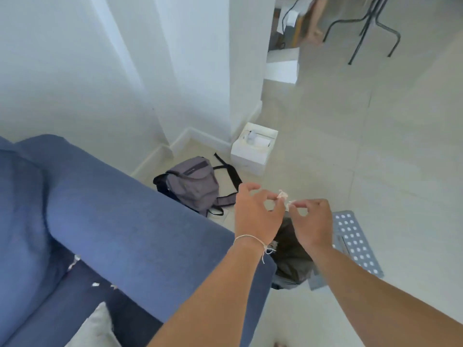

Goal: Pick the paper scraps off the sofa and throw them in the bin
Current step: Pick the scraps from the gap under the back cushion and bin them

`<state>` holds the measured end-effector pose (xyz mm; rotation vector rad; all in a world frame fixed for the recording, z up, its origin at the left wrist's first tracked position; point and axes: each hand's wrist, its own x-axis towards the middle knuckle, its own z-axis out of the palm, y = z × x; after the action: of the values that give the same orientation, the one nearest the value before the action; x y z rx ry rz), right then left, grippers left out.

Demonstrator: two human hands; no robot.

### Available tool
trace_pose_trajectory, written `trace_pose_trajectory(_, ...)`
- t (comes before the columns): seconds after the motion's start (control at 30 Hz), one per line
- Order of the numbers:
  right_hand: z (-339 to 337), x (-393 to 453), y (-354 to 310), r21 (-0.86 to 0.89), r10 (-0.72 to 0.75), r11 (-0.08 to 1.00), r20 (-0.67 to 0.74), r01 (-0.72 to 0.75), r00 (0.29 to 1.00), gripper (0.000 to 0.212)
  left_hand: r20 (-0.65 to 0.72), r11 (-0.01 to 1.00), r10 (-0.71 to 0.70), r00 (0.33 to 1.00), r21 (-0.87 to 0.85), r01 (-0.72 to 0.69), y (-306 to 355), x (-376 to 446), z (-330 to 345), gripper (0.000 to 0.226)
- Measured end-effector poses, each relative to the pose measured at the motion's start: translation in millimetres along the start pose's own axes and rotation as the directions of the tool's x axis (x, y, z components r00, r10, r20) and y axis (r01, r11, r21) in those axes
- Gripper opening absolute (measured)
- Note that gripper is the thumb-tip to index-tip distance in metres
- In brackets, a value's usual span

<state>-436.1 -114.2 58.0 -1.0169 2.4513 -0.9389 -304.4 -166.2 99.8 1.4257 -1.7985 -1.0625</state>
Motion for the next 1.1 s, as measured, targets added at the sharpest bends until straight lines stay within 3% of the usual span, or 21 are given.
trace_pose_trajectory(0.13, 15, 27, 70, -0.033, 0.094, 0.995, 0.227, -0.089, 0.969, 0.044, 0.107, 0.99, -0.022, 0.994, 0.142, 0.007, -20, 11, 52, 0.017)
trace_pose_trajectory(0.3, 15, 26, 135, -0.139, 0.295, 0.955, 0.39, -0.26, 0.872, 0.065, 0.201, 0.947, -0.114, 0.973, 0.319, 0.045, -60, 2, 71, 0.014)
trace_pose_trajectory(0.47, -3, 7, 180, -0.201, 0.345, 0.937, 0.384, -0.287, 0.857, 0.039, 0.241, 0.925, -0.096, 0.966, 0.38, -0.003, -64, 8, 81, 0.023)
trace_pose_trajectory(0.57, -11, -3, 184, -0.213, 0.323, 0.941, 0.336, -0.263, 0.885, 0.044, 0.252, 0.921, -0.13, 0.959, 0.388, 0.023, -63, 8, 82, 0.039)
trace_pose_trajectory(0.63, -7, -4, 179, -0.172, 0.277, 0.956, 0.277, -0.236, 0.92, 0.052, 0.232, 0.927, -0.152, 0.961, 0.371, 0.057, -65, 8, 82, 0.043)
trace_pose_trajectory(0.73, 4, -2, 159, -0.164, 0.162, 0.979, 0.28, -0.119, 0.946, 0.042, 0.152, 0.949, -0.158, 0.976, 0.296, 0.108, -63, 7, 80, 0.036)
trace_pose_trajectory(0.87, 17, -2, 121, -0.139, -0.009, 0.989, 0.283, 0.05, 0.959, 0.04, -0.073, 0.987, -0.087, 0.994, 0.132, 0.096, -53, 0, 74, 0.02)
trace_pose_trajectory(0.97, 28, -5, 79, -0.062, -0.096, 0.991, 0.26, 0.116, 0.961, 0.048, -0.216, 0.974, -0.218, 0.952, -0.108, 0.199, -41, -9, 56, 0.017)
trace_pose_trajectory(1.1, 44, -23, 3, 0.119, -0.29, 0.956, 0.26, 0.267, 0.921, 0.038, -0.352, 0.935, -0.303, 0.885, -0.289, 0.205, -43, -24, -6, 0.016)
